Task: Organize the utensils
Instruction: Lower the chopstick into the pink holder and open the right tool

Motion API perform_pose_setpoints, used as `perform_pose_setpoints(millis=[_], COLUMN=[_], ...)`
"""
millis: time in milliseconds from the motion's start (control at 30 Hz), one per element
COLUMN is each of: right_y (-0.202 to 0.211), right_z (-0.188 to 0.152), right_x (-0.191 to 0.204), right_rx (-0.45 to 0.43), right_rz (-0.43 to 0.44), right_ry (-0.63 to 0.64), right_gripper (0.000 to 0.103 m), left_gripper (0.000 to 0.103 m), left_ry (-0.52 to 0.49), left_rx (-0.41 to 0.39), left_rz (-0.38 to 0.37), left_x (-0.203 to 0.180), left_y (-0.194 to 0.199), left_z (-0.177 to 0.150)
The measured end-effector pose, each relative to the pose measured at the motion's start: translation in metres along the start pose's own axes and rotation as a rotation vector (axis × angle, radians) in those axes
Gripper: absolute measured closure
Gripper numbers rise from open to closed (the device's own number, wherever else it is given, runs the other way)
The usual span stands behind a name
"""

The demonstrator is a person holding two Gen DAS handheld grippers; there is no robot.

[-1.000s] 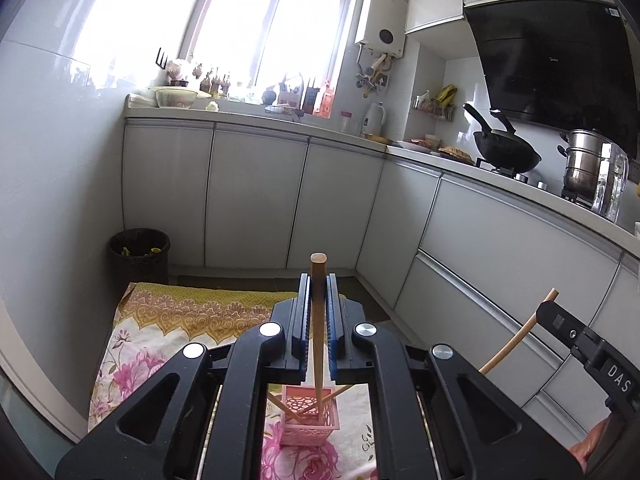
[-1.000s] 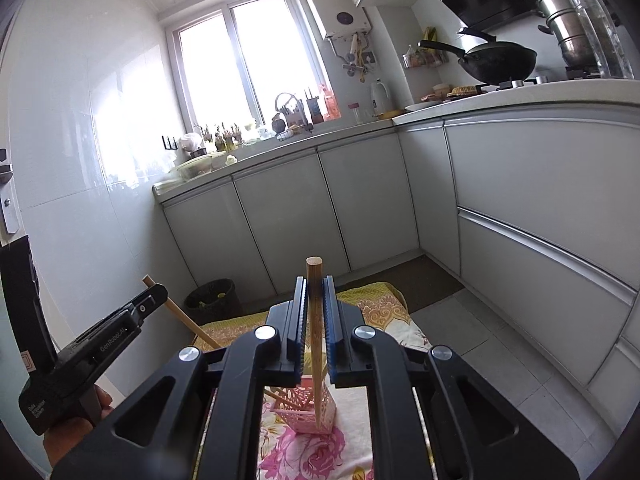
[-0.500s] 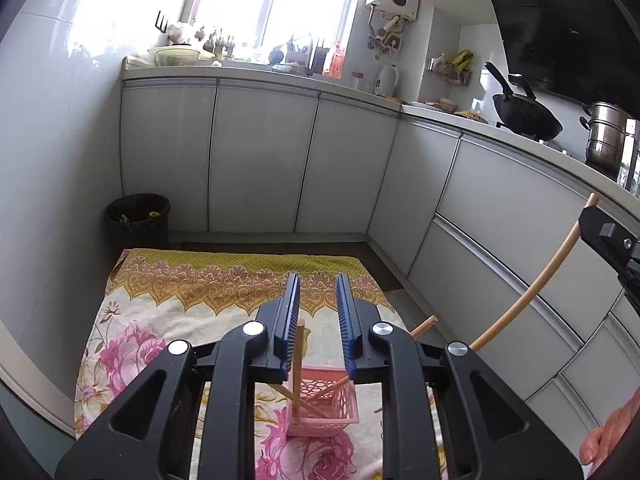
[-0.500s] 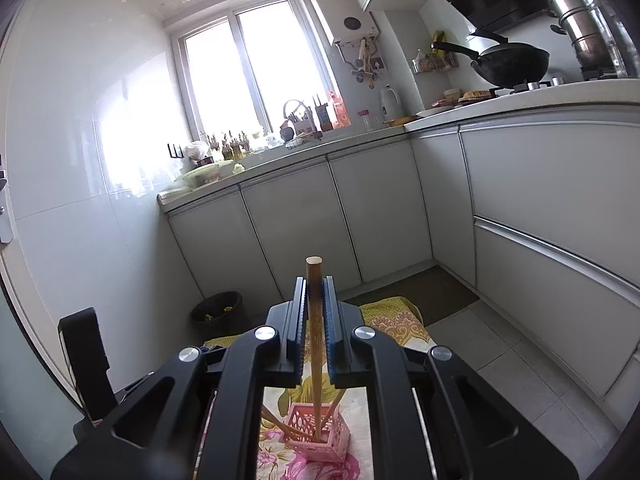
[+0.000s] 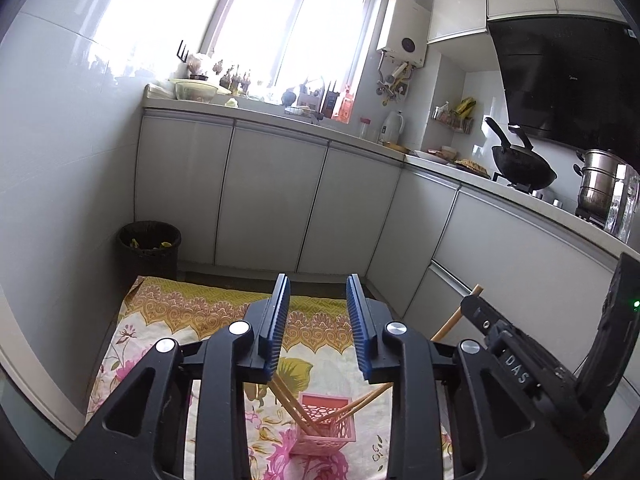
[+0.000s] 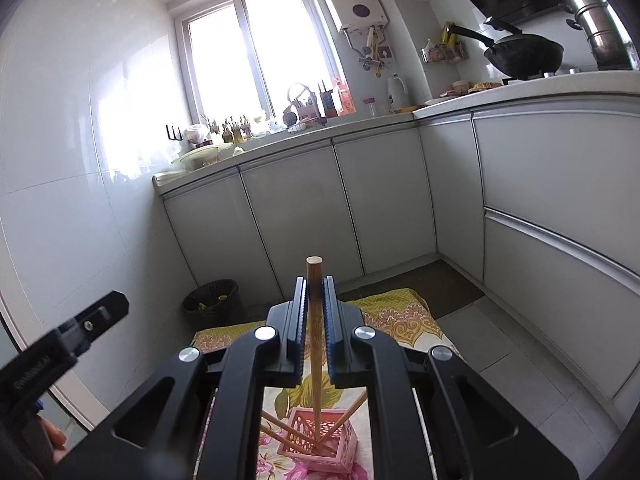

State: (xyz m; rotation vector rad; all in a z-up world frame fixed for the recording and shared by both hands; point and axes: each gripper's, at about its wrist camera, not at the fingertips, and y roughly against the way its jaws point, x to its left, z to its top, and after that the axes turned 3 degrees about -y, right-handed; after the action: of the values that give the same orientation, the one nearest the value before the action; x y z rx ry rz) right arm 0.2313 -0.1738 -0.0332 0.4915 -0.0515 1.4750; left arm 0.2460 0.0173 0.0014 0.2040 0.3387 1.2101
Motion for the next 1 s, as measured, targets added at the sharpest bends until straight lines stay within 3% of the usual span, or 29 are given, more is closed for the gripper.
perform_pose_setpoints(millis=[200,267,333,533,700,933,1000], right_y=[-0.017,-0.020,-0.016,0.003,0.020,0.049,0.060], right_z=[-0.014,-0.017,-0.018,-0.010,-0.006,-0.007,-0.010], right_x=[0.001,0.002,0.003,0.006,0.003,-0.011,-0.017], right_rx=[0.064,0.079,0.057,0.009,-0.013,0.016,0.018], right_rz=[-0.032,-0.056,-0.068,-0.098,-0.129,-0.166,-0.181], right_ry=[0.005,0.011,0.007,0.012,0.004,-0.031,-0.043], right_gripper=[0.092,0.072,0.036,0.014,0.007,0.007,0.007], left_gripper=[0.072,0.069,0.066,0.060,0.047,0.017,0.014], left_ry=[0.004,0.012,0.016,0.009,-0.010,-0.047,-0.080], left_rx=[0.022,0.022,0.013,0.011,0.004,-0.015,-0.008], left_rz=[0.016,0.021,0.023,0.025,0.024,0.007,0.000], left_x=[0.005,0.008,0.010,0.007,0.001,-0.009,-0.015], left_y=[-0.004,-0.002,0.002,0.010,0.020,0.044,0.049], left_z=[-0.002,-0.002,-0.001,0.001,0.003,0.004,0.003])
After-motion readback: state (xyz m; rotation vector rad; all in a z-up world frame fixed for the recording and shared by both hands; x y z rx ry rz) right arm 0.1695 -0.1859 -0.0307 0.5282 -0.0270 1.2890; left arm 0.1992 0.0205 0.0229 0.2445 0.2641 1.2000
